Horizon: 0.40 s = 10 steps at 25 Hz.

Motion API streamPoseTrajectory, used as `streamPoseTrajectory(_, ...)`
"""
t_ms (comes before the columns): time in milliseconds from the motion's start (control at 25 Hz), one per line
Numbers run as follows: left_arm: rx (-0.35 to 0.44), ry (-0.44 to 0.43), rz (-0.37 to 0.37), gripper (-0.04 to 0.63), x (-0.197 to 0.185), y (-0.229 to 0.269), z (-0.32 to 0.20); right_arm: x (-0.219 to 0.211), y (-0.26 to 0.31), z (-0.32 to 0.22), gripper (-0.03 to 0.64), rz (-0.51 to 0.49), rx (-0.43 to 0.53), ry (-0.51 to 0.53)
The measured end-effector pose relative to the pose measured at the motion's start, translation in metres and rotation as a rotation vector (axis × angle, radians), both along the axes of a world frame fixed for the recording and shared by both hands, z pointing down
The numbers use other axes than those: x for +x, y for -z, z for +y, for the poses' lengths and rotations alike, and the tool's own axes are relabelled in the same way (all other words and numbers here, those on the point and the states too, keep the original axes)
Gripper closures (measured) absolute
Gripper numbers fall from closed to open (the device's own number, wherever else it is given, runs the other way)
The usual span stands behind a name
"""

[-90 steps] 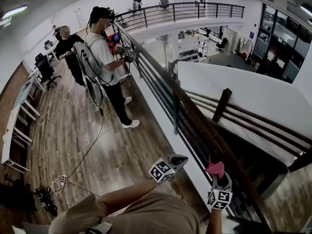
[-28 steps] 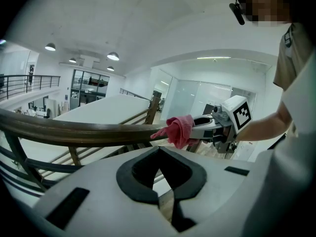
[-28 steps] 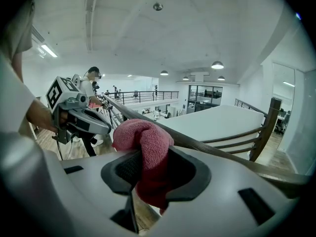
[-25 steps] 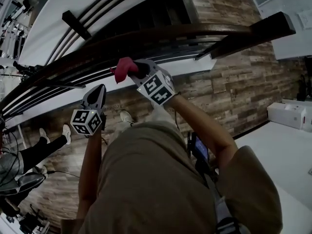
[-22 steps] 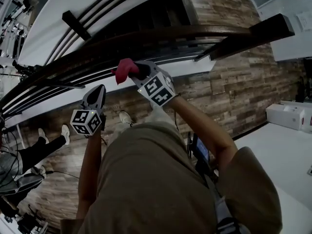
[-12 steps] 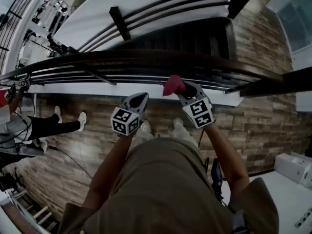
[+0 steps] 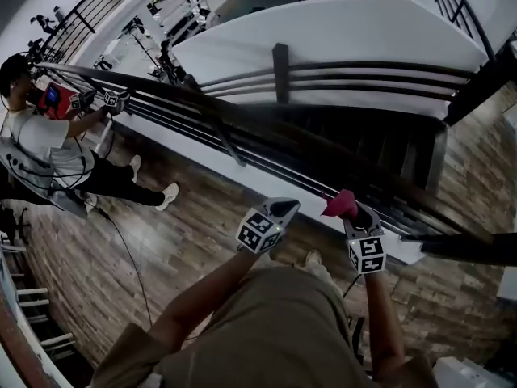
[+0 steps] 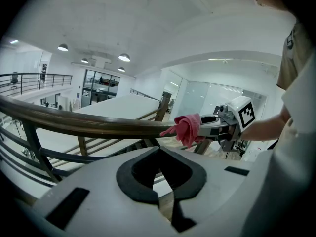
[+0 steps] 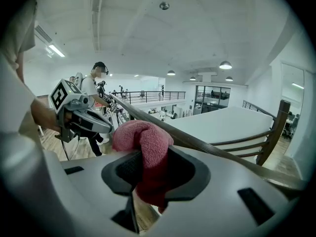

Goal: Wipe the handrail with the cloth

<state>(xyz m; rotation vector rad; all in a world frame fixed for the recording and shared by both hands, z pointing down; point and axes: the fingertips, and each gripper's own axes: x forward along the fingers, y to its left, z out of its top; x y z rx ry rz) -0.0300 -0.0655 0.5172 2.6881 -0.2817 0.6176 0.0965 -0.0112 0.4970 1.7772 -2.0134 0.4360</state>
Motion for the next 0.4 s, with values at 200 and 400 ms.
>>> streamPoseTrajectory(200, 0.002, 0.048, -0.016, 0.578, 0.002, -0.003, 0.001, 0.004, 0.003, -0.005, 0.483, -0.048, 0.019, 0.040)
streamPoseTrajectory(400, -0.032, 0.046, 0.003, 0.578, 0.011, -0.012, 0.028, 0.006, 0.013, 0.022, 0.483, -0.051, 0.014, 0.043)
